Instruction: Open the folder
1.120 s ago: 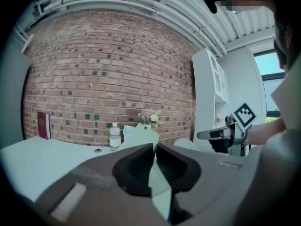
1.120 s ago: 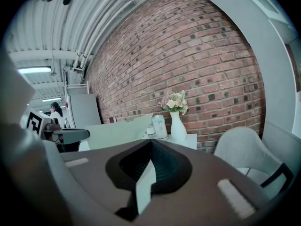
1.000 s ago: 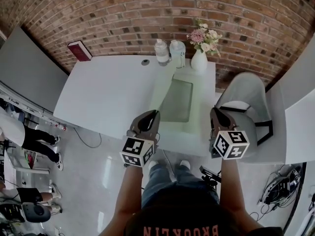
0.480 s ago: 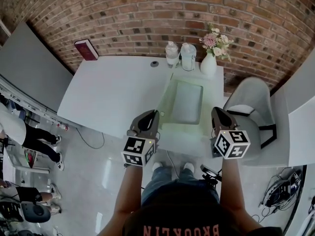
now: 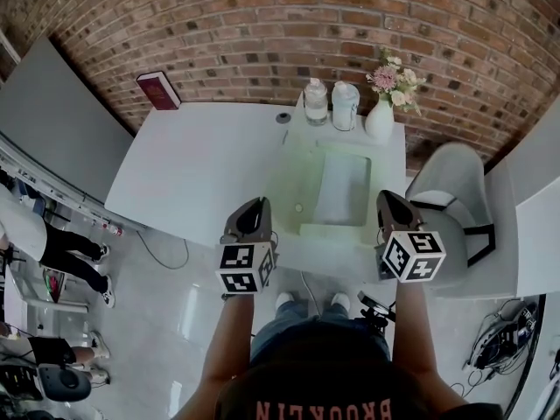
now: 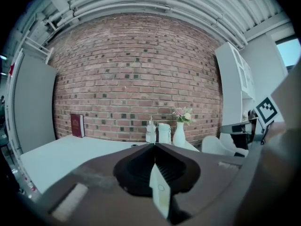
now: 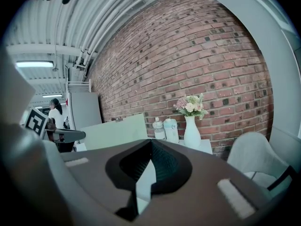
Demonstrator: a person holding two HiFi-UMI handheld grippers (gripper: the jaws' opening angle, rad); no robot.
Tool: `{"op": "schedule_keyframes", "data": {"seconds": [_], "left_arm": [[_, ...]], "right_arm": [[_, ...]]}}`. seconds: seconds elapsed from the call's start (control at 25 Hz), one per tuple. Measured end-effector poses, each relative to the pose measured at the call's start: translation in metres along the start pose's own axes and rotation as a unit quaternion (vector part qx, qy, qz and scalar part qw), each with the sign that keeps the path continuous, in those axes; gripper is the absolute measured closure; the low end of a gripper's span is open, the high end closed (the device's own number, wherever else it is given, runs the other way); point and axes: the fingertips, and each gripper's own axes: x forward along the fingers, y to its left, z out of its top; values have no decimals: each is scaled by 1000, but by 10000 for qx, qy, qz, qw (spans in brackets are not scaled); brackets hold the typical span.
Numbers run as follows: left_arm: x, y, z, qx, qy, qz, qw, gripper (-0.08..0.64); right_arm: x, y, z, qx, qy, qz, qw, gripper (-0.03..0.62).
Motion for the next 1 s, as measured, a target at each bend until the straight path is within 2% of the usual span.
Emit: {"op": "schedule_keyframes", "data": {"seconds": [0.44, 1.0], "left_arm": [[-6, 61, -26, -284, 332, 575, 9974, 557], [-2, 120, -69, -432, 881, 835, 9917, 546]], "right_arm": [[16, 20, 1, -107, 48, -130, 9998, 591], [27, 47, -11, -150, 242, -298, 9991, 591]]}}
